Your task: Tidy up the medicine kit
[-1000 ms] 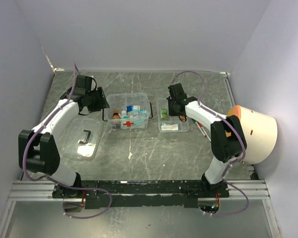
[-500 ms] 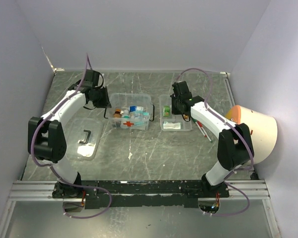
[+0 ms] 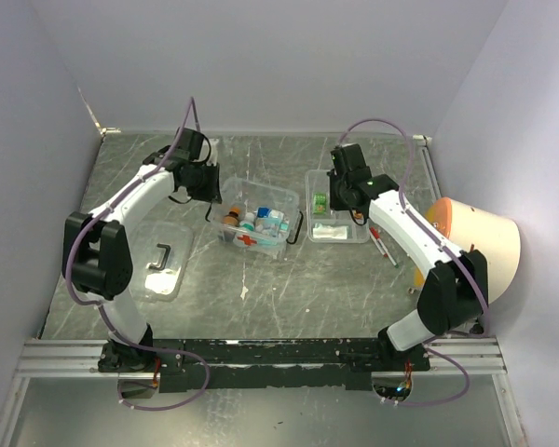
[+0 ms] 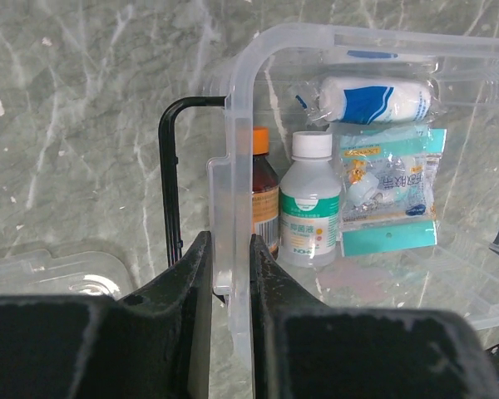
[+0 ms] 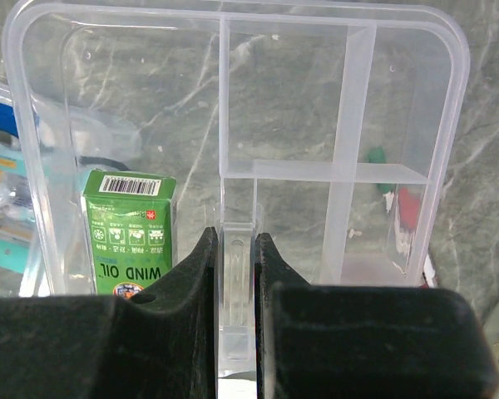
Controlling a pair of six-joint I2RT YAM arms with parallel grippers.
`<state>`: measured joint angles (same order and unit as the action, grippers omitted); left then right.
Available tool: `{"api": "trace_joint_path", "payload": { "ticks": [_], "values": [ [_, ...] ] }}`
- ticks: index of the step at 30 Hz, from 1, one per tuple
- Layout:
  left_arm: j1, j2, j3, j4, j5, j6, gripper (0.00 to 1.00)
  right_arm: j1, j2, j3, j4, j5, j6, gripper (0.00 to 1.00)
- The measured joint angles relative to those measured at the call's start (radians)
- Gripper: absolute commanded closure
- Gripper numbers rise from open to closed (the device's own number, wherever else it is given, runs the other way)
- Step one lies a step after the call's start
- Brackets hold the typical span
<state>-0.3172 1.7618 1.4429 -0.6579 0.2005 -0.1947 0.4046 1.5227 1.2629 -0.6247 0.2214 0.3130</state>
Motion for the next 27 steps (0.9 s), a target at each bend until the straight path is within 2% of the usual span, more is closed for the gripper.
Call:
{"api": "trace_joint_path", "payload": {
  "ticks": [13, 18, 21, 24, 27],
  "values": [
    [-0.101, 0.023, 0.023, 0.000, 0.071, 0.061, 0.72, 0.031, -0.037, 0.045, -0.059, -0.015, -0.057, 1.00],
    [-0.116, 0.025, 0.023, -0.002, 0.092, 0.065, 0.51, 0.095, -0.033, 0.054, -0.077, -0.016, -0.080, 1.00],
    [-0.116, 0.023, 0.027, -0.001, 0.082, 0.054, 0.31, 0.138, -0.027, 0.072, -0.084, -0.024, -0.106, 1.00],
    [-0.117, 0.011, 0.033, -0.007, 0.045, 0.033, 0.23, 0.176, -0.007, 0.106, -0.088, -0.042, -0.148, 1.00],
    [-0.116, -0.037, 0.033, -0.030, -0.004, 0.017, 0.21, 0.188, 0.006, 0.134, -0.087, -0.073, -0.195, 1.00]
  ]
}}
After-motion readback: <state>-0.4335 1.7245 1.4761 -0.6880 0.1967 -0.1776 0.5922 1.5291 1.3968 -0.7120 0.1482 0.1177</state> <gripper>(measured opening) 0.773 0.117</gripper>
